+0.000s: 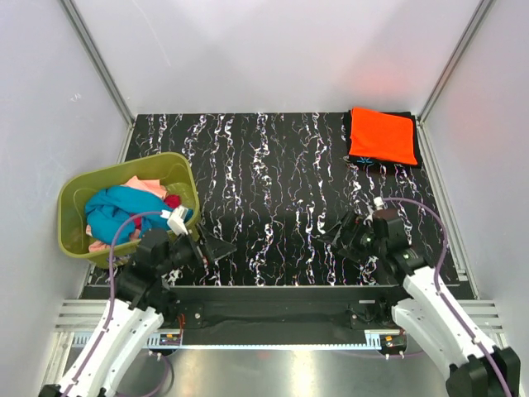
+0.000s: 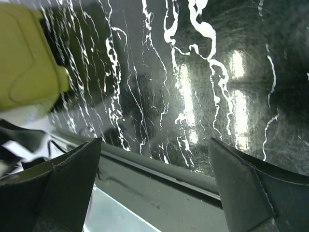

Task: Fold and stack the t-shirts
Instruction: Neatly place the folded tshirt to the corner

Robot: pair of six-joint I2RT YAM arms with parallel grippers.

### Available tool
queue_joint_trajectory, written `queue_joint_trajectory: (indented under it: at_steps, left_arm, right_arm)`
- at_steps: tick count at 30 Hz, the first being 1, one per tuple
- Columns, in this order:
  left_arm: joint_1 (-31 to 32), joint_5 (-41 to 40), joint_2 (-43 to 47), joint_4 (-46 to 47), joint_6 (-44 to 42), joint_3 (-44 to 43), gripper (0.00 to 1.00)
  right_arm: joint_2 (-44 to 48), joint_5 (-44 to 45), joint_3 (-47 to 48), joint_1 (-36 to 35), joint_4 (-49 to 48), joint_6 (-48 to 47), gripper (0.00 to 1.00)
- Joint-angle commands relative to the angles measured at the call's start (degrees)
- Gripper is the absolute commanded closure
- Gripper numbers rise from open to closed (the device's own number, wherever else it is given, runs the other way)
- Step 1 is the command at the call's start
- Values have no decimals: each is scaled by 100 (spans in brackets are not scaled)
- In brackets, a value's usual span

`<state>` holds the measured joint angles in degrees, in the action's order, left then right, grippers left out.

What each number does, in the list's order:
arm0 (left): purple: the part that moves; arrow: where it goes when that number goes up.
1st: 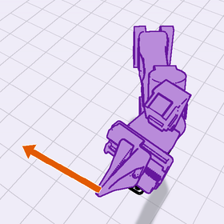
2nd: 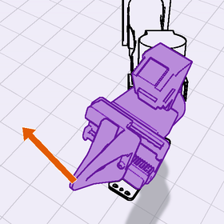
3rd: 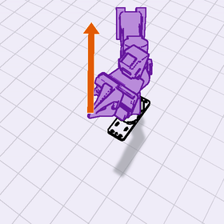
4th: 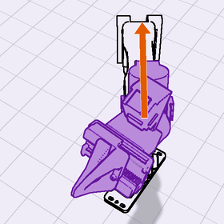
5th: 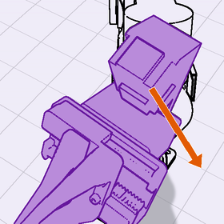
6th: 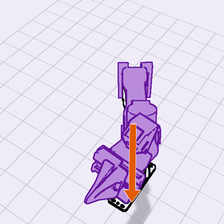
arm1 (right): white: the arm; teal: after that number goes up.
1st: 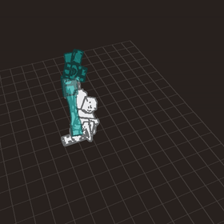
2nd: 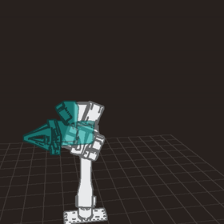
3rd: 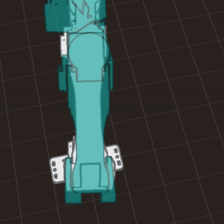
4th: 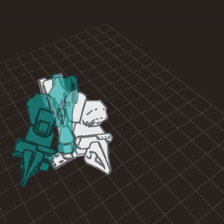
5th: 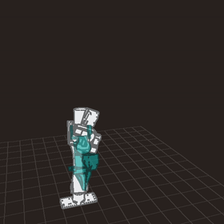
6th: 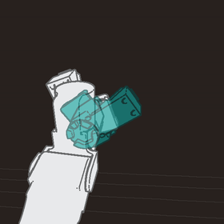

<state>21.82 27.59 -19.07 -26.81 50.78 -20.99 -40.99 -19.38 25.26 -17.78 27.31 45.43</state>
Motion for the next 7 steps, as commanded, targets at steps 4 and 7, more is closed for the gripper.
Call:
queue_joint_trajectory:
  at_steps: [4, 7]
  left_arm:
    - [-12, 246, 1483, 149, 564, 718, 2]
    - [-12, 237, 2657, 44, 766, 851, 1]
  right_arm:
    - [1187, 58, -679, -6, -7, 835, 0]
    - [2195, -397, -820, 3, 64, 897, 0]
